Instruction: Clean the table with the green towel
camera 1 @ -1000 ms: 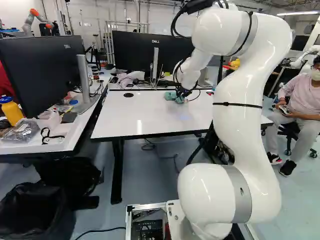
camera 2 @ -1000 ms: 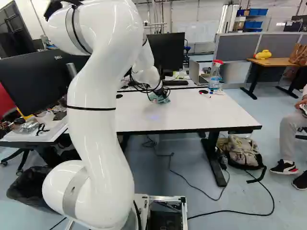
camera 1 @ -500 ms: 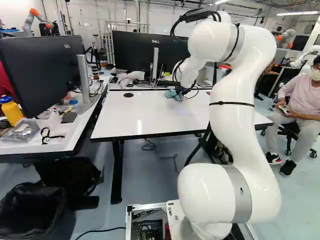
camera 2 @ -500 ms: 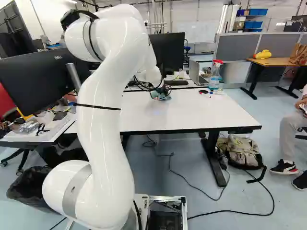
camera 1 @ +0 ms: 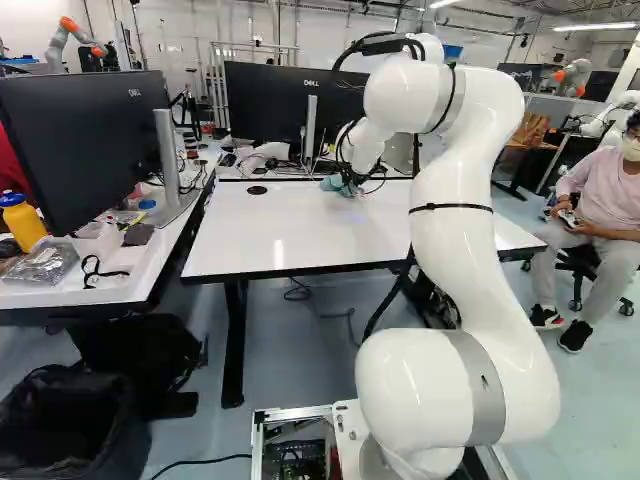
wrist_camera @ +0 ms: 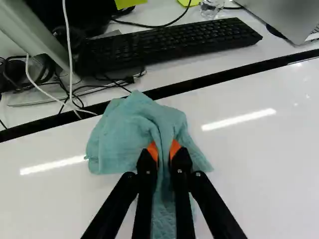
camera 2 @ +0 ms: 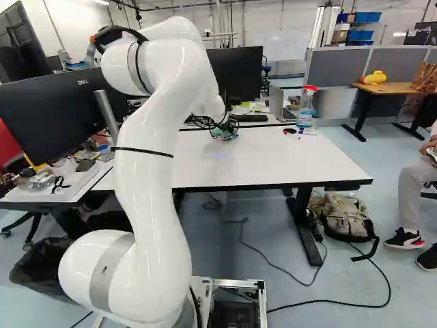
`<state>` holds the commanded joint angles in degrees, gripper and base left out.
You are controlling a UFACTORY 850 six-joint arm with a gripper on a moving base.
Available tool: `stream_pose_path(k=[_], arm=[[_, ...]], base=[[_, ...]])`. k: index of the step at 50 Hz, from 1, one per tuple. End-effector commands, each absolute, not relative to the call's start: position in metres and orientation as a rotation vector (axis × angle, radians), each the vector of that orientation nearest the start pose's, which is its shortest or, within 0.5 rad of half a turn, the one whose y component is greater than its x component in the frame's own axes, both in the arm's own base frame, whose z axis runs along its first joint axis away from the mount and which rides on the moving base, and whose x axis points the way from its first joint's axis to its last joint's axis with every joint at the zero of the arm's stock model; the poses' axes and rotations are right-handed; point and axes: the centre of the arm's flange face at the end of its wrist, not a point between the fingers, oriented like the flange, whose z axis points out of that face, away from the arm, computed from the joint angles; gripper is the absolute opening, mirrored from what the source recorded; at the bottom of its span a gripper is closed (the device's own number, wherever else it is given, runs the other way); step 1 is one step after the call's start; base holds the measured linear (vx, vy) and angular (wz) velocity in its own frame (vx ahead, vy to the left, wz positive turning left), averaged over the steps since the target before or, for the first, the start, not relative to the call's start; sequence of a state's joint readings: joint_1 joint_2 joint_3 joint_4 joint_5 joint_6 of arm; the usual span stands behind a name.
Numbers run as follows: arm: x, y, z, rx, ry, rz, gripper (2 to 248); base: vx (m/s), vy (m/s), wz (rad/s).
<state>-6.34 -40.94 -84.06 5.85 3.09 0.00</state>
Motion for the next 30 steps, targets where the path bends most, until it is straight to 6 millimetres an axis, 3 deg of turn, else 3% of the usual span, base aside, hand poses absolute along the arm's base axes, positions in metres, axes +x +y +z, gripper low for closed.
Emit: stream_pose_path(k=[18, 30], arm=[[0.720, -0.049, 0.388, -2.871, 0.247, -1.229, 45], [0.711, -0.030, 0.389, -2.871, 0.209, -1.211, 45]], base=[[0.000, 0.000, 0.000], [0.000, 0.000, 0.000]])
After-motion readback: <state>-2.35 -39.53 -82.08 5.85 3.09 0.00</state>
